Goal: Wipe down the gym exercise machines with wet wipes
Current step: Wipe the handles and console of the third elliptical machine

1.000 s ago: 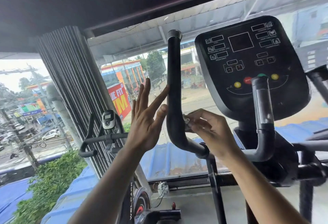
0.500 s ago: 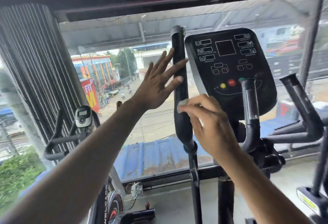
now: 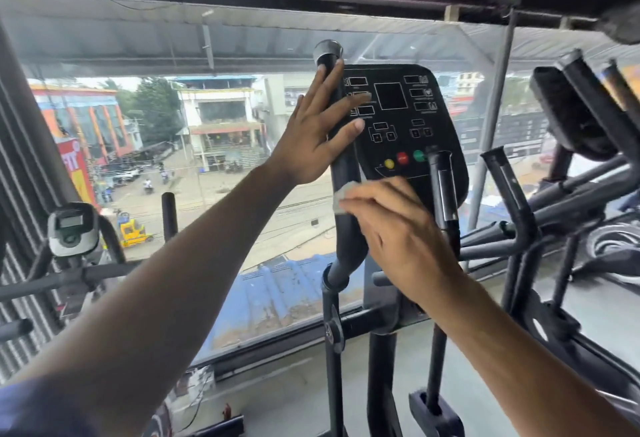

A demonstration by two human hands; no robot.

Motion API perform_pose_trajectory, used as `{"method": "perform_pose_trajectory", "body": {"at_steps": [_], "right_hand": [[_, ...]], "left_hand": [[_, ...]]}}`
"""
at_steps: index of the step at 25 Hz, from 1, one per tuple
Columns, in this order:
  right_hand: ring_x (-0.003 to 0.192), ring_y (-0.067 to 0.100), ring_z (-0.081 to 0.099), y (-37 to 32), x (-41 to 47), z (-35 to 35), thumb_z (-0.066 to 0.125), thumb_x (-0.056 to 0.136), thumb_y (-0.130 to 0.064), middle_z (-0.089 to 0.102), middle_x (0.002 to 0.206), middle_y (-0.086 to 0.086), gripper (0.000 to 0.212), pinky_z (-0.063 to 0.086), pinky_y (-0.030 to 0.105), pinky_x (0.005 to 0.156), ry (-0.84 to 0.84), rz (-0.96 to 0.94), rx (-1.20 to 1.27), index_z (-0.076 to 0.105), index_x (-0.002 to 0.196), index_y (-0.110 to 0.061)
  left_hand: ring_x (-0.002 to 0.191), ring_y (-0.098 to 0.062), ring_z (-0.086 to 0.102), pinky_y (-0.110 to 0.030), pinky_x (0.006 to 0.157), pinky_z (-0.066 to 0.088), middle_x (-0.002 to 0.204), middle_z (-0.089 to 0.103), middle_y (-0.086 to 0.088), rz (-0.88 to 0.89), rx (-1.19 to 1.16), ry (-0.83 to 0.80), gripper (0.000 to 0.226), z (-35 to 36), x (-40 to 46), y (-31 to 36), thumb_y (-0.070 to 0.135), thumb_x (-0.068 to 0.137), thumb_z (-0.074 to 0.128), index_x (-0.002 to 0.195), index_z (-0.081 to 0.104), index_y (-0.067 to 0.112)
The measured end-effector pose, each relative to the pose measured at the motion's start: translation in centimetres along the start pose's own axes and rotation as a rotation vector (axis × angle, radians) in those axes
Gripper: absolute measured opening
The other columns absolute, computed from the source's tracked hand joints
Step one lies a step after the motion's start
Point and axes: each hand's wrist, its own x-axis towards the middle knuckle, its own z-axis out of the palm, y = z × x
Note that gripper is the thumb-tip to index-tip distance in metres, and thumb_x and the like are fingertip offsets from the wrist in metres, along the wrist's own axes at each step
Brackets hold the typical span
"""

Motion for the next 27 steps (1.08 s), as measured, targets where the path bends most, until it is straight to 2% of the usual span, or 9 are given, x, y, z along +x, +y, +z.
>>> {"method": "perform_pose_trajectory", "body": {"at_steps": [4,6,9,11,15,17,20,24,27], "right_hand": [[0.114,0.028,0.06,-1.2,-2.8,-1.3,0.05,0.104,-0.002,0.067,0.122,0.01,0.024,0.049,0.039,0.103,-0.161,-0.157,-0.02,0.071,0.116,0.002],[0.111,0.027,0.061,-0.9,-1.0,-2.1,0.059,0.1,0.001,0.069,0.119,0.009,0.019,0.049,0.038,0.103,-0.117,-0.15,-0.06,0.073,0.113,0.001],[0.103,0.028,0.06,0.6,4.2,-2.2,0.066,0.092,0.006,0.072,0.111,0.007,0.018,0.053,0.039,0.092,-0.059,-0.085,-0.142,0.075,0.106,-0.002],[0.101,0.028,0.059,0.5,5.0,-1.3,0.066,0.089,0.009,0.072,0.106,0.006,0.021,0.053,0.039,0.087,-0.154,-0.087,-0.167,0.074,0.103,-0.003],[0.109,0.028,0.056,-1.3,0.1,-0.9,0.046,0.104,0.0,0.07,0.106,0.01,0.027,0.045,0.034,0.107,-0.215,-0.244,-0.174,0.073,0.103,0.002],[0.11,0.029,0.057,-1.4,-2.3,-0.2,0.043,0.106,-0.001,0.07,0.109,0.01,0.029,0.047,0.034,0.105,-0.181,-0.198,-0.161,0.072,0.106,0.003],[0.106,0.028,0.06,-1.4,-5.7,2.0,0.058,0.099,0.004,0.072,0.111,0.009,0.019,0.052,0.035,0.095,-0.188,-0.122,-0.171,0.074,0.109,0.001],[0.104,0.022,0.061,-0.7,-7.2,2.7,0.072,0.086,0.012,0.075,0.106,0.004,0.023,0.053,0.028,0.093,-0.185,-0.043,-0.061,0.077,0.103,-0.002],[0.096,0.018,0.068,-0.7,-8.1,1.7,0.072,0.089,0.008,0.076,0.098,0.002,0.015,0.056,0.034,0.085,0.037,0.254,0.188,0.077,0.097,-0.004]], "left_hand": [[0.162,-0.029,-0.001,-0.061,0.127,0.015,0.175,0.011,-0.008,-0.015,-0.088,0.029,0.051,0.2,-0.1,-0.1,0.053,0.108,0.04,0.152,0.052,0.029],[0.162,-0.027,-0.002,-0.061,0.127,0.015,0.175,0.01,-0.006,-0.019,-0.099,0.021,0.052,0.3,-0.1,0.0,0.054,0.108,0.039,0.153,0.051,0.03],[0.162,-0.026,-0.003,-0.062,0.127,0.013,0.175,0.009,-0.004,-0.026,-0.135,0.014,0.052,0.0,0.0,0.1,0.053,0.108,0.036,0.154,0.05,0.031],[0.162,-0.026,-0.004,-0.062,0.127,0.013,0.176,0.008,-0.003,-0.018,-0.136,0.003,0.052,-0.1,-0.1,-0.1,0.052,0.109,0.033,0.154,0.05,0.031],[0.162,-0.028,-0.005,-0.061,0.127,0.014,0.176,0.007,-0.003,-0.027,-0.133,0.003,0.05,0.1,-0.1,0.0,0.052,0.109,0.034,0.152,0.052,0.032],[0.162,-0.029,-0.004,-0.061,0.127,0.014,0.176,0.007,-0.004,-0.048,-0.155,0.013,0.05,0.2,-0.2,0.3,0.052,0.109,0.035,0.151,0.052,0.032],[0.162,-0.026,-0.004,-0.064,0.125,0.014,0.176,0.005,-0.002,-0.075,-0.188,0.022,0.052,0.5,-1.1,0.6,0.055,0.108,0.036,0.152,0.05,0.033],[0.162,-0.019,-0.007,-0.069,0.124,0.01,0.176,-0.003,0.003,-0.123,-0.209,-0.009,0.058,-0.1,-2.1,1.5,0.061,0.106,0.032,0.157,0.042,0.036],[0.161,-0.013,-0.011,-0.067,0.125,0.004,0.175,-0.009,0.008,-0.19,-0.198,-0.051,0.067,-0.5,-3.9,2.9,0.068,0.103,0.028,0.164,0.026,0.04]]}}
